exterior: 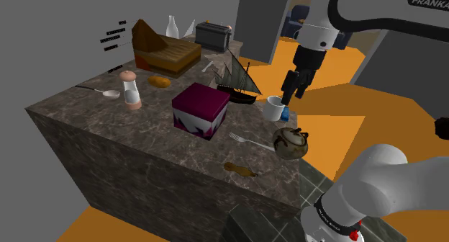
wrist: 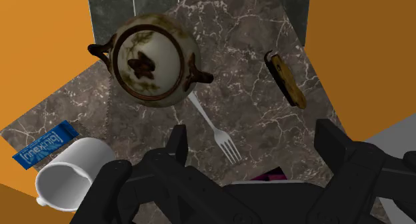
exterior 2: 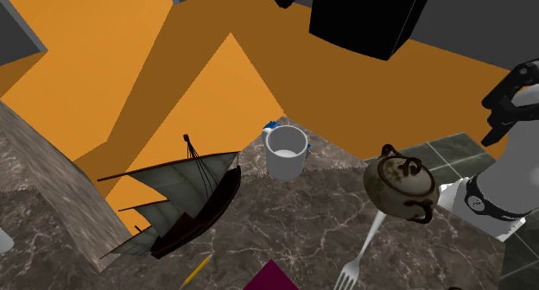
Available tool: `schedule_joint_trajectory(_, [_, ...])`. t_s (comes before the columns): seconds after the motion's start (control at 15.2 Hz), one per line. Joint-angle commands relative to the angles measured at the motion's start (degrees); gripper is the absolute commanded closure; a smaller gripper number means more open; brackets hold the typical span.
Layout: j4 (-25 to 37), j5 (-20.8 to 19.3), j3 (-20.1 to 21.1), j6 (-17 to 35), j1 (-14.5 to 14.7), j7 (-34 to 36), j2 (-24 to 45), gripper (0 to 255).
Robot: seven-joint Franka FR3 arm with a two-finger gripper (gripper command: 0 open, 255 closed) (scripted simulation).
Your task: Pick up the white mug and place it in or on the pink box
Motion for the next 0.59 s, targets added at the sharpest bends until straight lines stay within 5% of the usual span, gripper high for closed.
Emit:
schedule_joint_trajectory(0.0, [0.00,0.00,0.00,0.00,0.00,0.00,0.00,0])
schedule_joint_trajectory(0.53, [-3.23,-5.11,-5.09,12.87,-2.88,-6.55,9.10,0])
